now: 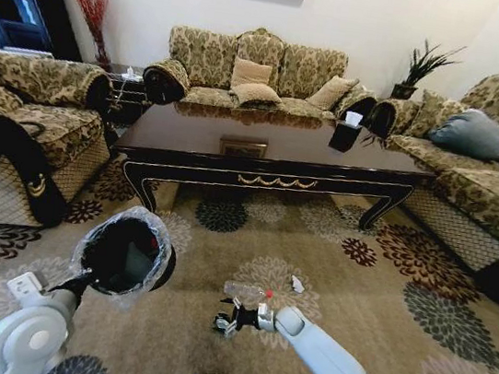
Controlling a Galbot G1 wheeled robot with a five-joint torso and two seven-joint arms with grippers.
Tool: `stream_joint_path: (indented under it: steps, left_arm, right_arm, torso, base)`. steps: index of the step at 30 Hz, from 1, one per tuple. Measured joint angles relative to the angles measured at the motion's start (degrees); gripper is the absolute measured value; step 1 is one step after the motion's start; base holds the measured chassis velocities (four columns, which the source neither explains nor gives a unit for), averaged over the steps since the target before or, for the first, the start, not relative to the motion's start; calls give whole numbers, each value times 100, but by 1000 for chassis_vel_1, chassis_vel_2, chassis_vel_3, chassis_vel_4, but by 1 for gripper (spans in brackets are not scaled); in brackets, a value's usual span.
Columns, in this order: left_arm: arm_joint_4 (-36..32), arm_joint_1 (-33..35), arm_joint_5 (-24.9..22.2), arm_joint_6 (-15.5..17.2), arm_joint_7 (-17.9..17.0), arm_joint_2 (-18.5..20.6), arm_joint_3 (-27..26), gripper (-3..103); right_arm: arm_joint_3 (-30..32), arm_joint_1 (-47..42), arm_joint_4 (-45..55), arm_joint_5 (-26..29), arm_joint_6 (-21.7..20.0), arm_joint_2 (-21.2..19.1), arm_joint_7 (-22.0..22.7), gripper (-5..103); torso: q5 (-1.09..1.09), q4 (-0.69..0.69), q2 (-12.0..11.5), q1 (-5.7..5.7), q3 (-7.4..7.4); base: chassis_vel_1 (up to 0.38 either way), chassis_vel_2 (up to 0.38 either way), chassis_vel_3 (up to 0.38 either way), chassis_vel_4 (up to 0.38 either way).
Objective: Move to the front of the table and pick up the trash from the floor, then place it into the trash bin.
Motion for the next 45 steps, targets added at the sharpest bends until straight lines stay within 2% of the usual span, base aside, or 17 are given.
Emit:
stream_joint_path:
  steps: [10, 34, 37, 41, 43, 45]
  left_arm:
    - [36, -1, -5, -2, -13, 25, 6, 0]
    - [-37, 37, 28, -7, -53, -25, 80, 0]
    - [-47, 44, 28, -7, -53, -25, 78, 0]
    - [-62, 62, 28, -8, -55, -27, 75, 0]
    - [-62, 64, 28, -8, -56, -27, 75, 0]
    - [-64, 64, 28, -8, -57, -27, 76, 0]
  right_arm:
    - [120, -57, -511, -98, 48, 317, 75, 100]
    - [326, -326, -705, -146, 29, 301, 248, 102]
    - [338, -341, -706, -162, 28, 301, 249, 100]
    - [374, -372, -729, -209, 28, 329, 250, 79]
    - [379, -380, -732, -218, 29, 335, 250, 79]
    - [393, -391, -745, -262, 44, 349, 250, 69]
  torso:
    - [0, -1, 0, 0, 0]
    - [0, -1, 0, 0, 0]
    - [0, -1, 0, 0, 0]
    - [0, -1, 0, 0, 0]
    - [0, -1, 0, 0, 0]
    - [0, -1, 0, 0, 0]
  base:
    - [0, 0, 0, 0]
    - [0, 0, 0, 0]
    - [0, 0, 0, 0]
    - [0, 0, 0, 0]
    - [0, 0, 0, 0]
    - [0, 0, 0, 0]
